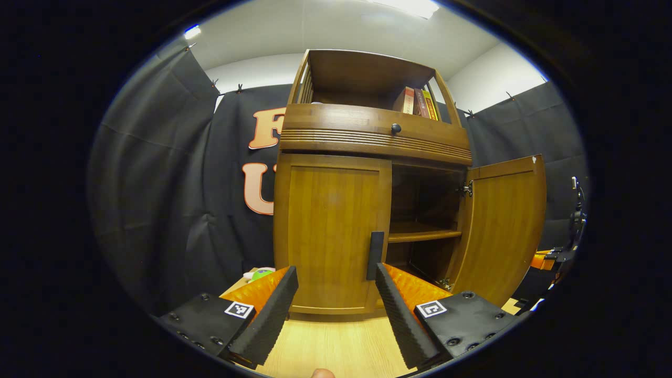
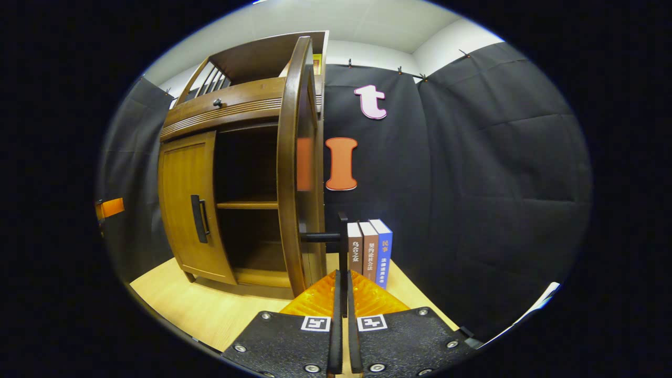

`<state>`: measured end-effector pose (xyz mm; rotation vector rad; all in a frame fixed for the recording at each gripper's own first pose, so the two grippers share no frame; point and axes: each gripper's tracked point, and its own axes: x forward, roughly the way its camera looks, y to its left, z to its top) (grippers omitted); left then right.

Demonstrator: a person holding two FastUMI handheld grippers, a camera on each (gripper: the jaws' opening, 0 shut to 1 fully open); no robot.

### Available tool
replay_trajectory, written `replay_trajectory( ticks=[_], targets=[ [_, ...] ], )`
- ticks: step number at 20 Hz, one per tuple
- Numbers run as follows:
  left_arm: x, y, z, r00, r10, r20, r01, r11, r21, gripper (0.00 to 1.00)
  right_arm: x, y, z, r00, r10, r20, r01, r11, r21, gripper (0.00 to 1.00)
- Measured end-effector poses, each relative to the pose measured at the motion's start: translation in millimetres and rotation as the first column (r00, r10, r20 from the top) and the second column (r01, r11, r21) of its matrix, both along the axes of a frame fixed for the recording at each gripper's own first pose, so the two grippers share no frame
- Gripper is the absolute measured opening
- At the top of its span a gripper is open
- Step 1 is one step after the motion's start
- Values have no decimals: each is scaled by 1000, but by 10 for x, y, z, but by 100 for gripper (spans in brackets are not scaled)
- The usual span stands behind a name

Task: Open the right door of the double-door shoe cabinet with the right hand, and open the left door with the left hand.

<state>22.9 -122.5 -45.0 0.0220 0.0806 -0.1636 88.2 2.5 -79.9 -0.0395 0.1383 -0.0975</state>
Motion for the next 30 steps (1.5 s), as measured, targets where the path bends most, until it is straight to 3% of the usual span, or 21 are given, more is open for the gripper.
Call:
replay_trajectory(
  ticks=[1,2,4,10,12,13,14,15,18,19,21,22,23,25,29,30],
  targets=[
    [43,-45,-8,1000,-4,-1,4,1000,-3,96,-14,-36,5,1000,-15,2,15,1000,7,15],
    [71,-78,-21,1000,-7,-1,7,1000,-4,96,-45,-102,24,999,-42,12,42,999,1,4],
    [156,-151,-63,1000,-15,0,15,1000,-2,95,-80,-231,108,996,-79,41,80,996,-27,0],
    [500,-442,-290,999,-38,-24,38,999,-6,99,-156,-242,168,994,-79,69,79,997,5,4],
    [632,-583,-316,998,-55,-30,54,998,-25,95,-203,-229,186,994,-78,70,77,997,14,25],
    [740,-657,-366,997,-66,-32,65,997,-30,99,-206,-232,205,994,-79,71,78,997,14,28],
    [837,-720,-395,996,-77,-35,76,997,-34,99,-223,-238,234,994,-80,76,79,997,15,44],
    [948,-764,-433,996,-81,-43,79,996,-35,97,-208,-239,221,994,-79,79,78,997,17,49],
    [1218,-847,-575,996,-76,-55,75,997,-13,95,-200,-223,232,994,-67,90,66,998,11,77],
    [1313,-878,-605,995,-80,-53,80,997,-9,95,-195,-227,252,993,-68,95,67,998,9,69],
    [1447,-948,-686,994,-87,-64,87,996,1,96,-211,-246,260,992,-69,104,68,998,10,91],
    [1514,-974,-728,994,-83,-67,83,997,7,96,-238,-243,275,992,-66,109,64,998,17,95],
    [1589,-1003,-756,995,-81,-66,82,997,10,96,-247,-233,283,992,-64,112,61,998,27,96],
    [1717,-1054,-795,994,-89,-56,89,996,5,95,-256,-235,277,991,-61,116,56,998,42,88],
    [1895,-1087,-920,993,-84,-79,84,996,-2,96,-283,-263,273,991,-62,117,56,997,58,89],
    [1928,-1080,-935,994,-79,-80,80,997,7,95,-295,-283,275,991,-65,118,59,997,57,100]
  ],
)
